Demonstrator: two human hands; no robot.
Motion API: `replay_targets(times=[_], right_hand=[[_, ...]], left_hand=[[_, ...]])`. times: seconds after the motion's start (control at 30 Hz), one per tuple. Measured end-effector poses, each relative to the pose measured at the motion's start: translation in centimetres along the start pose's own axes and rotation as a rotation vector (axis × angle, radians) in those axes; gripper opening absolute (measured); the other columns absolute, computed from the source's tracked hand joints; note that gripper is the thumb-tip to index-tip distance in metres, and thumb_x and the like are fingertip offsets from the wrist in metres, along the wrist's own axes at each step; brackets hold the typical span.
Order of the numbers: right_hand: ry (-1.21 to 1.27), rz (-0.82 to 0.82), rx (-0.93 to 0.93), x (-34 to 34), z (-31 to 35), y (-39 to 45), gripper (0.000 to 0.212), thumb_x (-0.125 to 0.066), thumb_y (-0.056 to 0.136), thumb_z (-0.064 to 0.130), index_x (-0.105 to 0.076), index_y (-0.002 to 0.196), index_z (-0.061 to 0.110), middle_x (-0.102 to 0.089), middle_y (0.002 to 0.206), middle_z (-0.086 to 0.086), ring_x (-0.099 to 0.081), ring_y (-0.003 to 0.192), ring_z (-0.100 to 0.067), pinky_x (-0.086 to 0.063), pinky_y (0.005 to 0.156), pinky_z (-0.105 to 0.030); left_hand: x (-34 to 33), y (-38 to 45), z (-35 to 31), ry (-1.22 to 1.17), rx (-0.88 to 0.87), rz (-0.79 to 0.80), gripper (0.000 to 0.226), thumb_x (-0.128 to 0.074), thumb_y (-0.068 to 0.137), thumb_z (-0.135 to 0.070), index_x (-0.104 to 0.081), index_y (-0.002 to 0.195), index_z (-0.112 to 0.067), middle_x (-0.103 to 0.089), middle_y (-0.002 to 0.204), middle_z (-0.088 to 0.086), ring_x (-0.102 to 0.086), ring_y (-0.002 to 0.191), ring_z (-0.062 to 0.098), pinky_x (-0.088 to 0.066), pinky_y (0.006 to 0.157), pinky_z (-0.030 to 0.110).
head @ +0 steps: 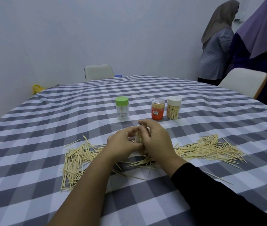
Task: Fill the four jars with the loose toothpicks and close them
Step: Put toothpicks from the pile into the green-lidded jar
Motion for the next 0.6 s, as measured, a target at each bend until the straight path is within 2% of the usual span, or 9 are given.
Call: replay_targets(times=[0.07,0.13,0.23,0.3,0.43,0.5,0.53,0.6], right_hand=[[0.011,0.027,-0.044,-0.1,-0.6,0.1,0.030,-0.047,0.097,0.020,-0.056,0.126,0.021,-0.062,0.120,0.003,-0.056,0.109,-0.011,-0.042,0.084,-0.018],[0.059,0.090,-0.043,-0.7,-0.4,0.0,0.036,-0.042,0.099,0.023,-0.048,0.135,0.029,-0.059,0.126,0.007,-0.055,0.113,-0.009,-0.043,0.089,-0.021],[0.049,0.168,0.035,-1.5,0.7,-0.3,0.039,-0.041,0.099,0.031,-0.051,0.135,0.022,-0.059,0.130,0.003,-0.052,0.120,-0.011,-0.041,0.100,-0.027],[-0.072,0.202,0.096,-1.8,1.1,-0.4,0.046,-0.038,0.096,0.037,-0.053,0.134,0.017,-0.057,0.133,0.001,-0.047,0.126,-0.013,-0.034,0.108,-0.034],[-0.234,0.241,0.039,-2.0,0.0,0.2,0.044,-0.035,0.101,0.035,-0.042,0.142,0.020,-0.039,0.149,0.004,-0.027,0.139,-0.010,-0.018,0.114,-0.031],[-0.233,0.258,0.001,-2.1,-0.5,0.4,0.044,-0.035,0.101,0.034,-0.041,0.142,0.022,-0.037,0.150,0.005,-0.027,0.139,-0.009,-0.020,0.115,-0.031],[-0.194,0.242,-0.026,-2.0,-0.8,0.4,0.042,-0.037,0.100,0.031,-0.044,0.141,0.022,-0.041,0.147,0.004,-0.033,0.136,-0.009,-0.026,0.112,-0.029],[-0.025,0.158,-0.129,-1.1,-1.6,0.6,0.039,-0.043,0.098,0.021,-0.050,0.136,0.025,-0.054,0.136,0.005,-0.051,0.118,-0.008,-0.041,0.098,-0.022]], left_hand=[[-0.1,0.0,0.2,-0.003,0.012,0.005,0.063,-0.074,0.065,-0.045,-0.055,0.125,-0.042,-0.067,0.111,-0.016,-0.058,0.110,0.005,-0.042,0.101,0.045],[0.0,0.1,0.5,-0.008,0.027,0.003,0.058,-0.075,0.071,-0.040,-0.055,0.126,-0.041,-0.066,0.112,-0.015,-0.058,0.110,0.006,-0.043,0.101,0.045],[0.2,0.0,0.6,0.019,0.026,-0.018,0.046,-0.068,0.069,-0.040,-0.060,0.114,-0.041,-0.068,0.106,-0.017,-0.059,0.107,0.005,-0.043,0.100,0.044],[0.3,0.0,0.6,0.014,0.027,-0.034,0.046,-0.061,0.066,-0.044,-0.061,0.112,-0.042,-0.068,0.103,-0.017,-0.060,0.104,0.005,-0.043,0.099,0.043],[0.3,-0.1,0.6,-0.008,0.023,-0.060,0.058,-0.058,0.065,-0.055,-0.057,0.122,-0.044,-0.067,0.108,-0.021,-0.058,0.108,0.001,-0.039,0.103,0.043],[0.3,-0.1,0.5,-0.017,0.026,-0.056,0.064,-0.062,0.062,-0.056,-0.056,0.124,-0.042,-0.067,0.109,-0.021,-0.058,0.109,0.000,-0.039,0.103,0.043],[0.3,-0.2,0.5,-0.022,0.030,-0.042,0.063,-0.067,0.063,-0.053,-0.057,0.124,-0.040,-0.067,0.110,-0.020,-0.058,0.108,0.001,-0.041,0.103,0.042],[0.0,-0.3,0.6,-0.047,0.050,-0.004,0.062,-0.079,0.066,-0.041,-0.057,0.124,-0.037,-0.067,0.111,-0.016,-0.060,0.107,0.005,-0.044,0.101,0.041]])
Point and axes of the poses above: each hand's wrist, its own y-axis towards the middle knuckle, its own x-axis out of the back of the hand, z = x × y, the point moved 10 cm from there along y, towards the middle knuckle
